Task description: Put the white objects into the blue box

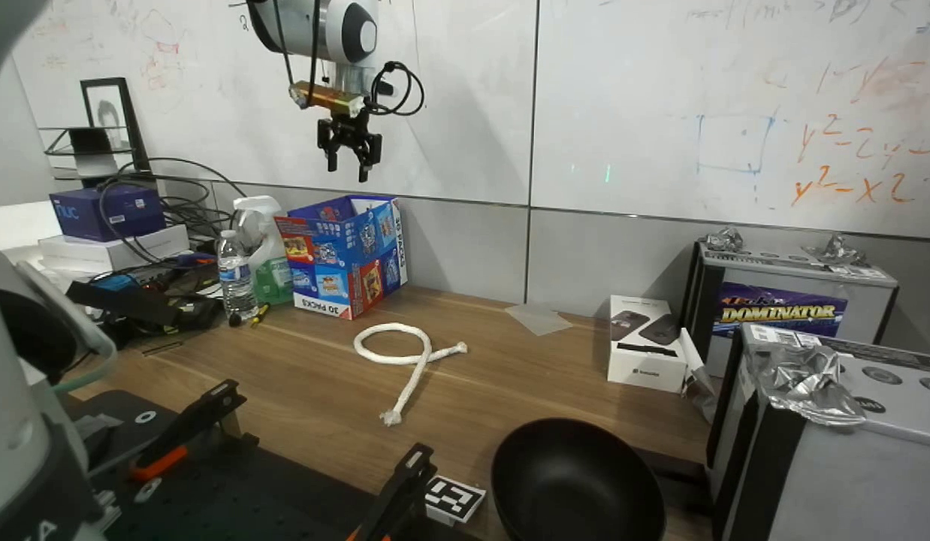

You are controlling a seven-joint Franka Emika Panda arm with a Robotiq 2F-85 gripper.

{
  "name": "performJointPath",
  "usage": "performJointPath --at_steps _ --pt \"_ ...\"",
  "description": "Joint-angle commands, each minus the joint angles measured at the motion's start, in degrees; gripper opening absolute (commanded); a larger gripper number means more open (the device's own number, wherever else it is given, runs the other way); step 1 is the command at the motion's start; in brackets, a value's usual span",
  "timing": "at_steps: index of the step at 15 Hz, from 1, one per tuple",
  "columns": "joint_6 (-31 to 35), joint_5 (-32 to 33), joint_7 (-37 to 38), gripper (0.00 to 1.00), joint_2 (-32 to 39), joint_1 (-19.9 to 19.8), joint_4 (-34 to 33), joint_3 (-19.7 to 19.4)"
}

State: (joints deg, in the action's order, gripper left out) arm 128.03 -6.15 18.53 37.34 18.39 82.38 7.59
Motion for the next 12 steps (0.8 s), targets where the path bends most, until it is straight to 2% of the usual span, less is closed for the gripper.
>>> performJointPath --at_steps 1,3,6,10,12 --pt "-10.6 4.8 -2.0 1.00 -4.5 -0.4 0.7 -2.0" --pt "-14.3 6.5 -3.9 1.00 -7.1 -1.4 2.1 -2.3" --pt "-16.4 8.8 -7.3 1.00 -11.5 -3.3 5.9 -2.6" --pt "-12.0 12.0 -9.3 1.00 -16.0 -5.7 15.8 -3.3" --pt "-9.1 10.7 -10.4 1.00 -17.3 -7.7 20.9 -3.2"
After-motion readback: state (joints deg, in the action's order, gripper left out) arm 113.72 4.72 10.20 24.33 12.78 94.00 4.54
